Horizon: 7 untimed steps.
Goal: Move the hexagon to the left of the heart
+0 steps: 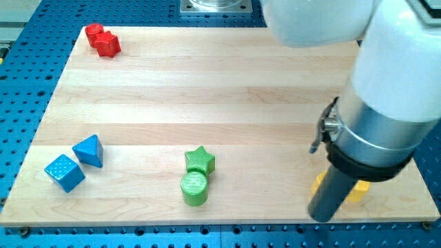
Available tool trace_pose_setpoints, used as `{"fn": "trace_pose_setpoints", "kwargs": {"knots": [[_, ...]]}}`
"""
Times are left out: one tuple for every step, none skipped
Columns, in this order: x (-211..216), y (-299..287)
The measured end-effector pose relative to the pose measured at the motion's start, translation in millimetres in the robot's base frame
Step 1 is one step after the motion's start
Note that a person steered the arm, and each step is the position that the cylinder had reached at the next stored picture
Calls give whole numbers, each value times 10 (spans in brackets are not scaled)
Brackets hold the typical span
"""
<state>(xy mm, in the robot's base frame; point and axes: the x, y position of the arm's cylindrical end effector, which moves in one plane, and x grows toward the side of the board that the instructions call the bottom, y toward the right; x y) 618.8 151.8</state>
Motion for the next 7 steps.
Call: {"fn": "trace_pose_setpoints", "kwargs": {"knots": [[-1,164],[0,20],[-12,-168],[0,-624],[-1,-667],[-4,-844],[-8,-1498]]}}
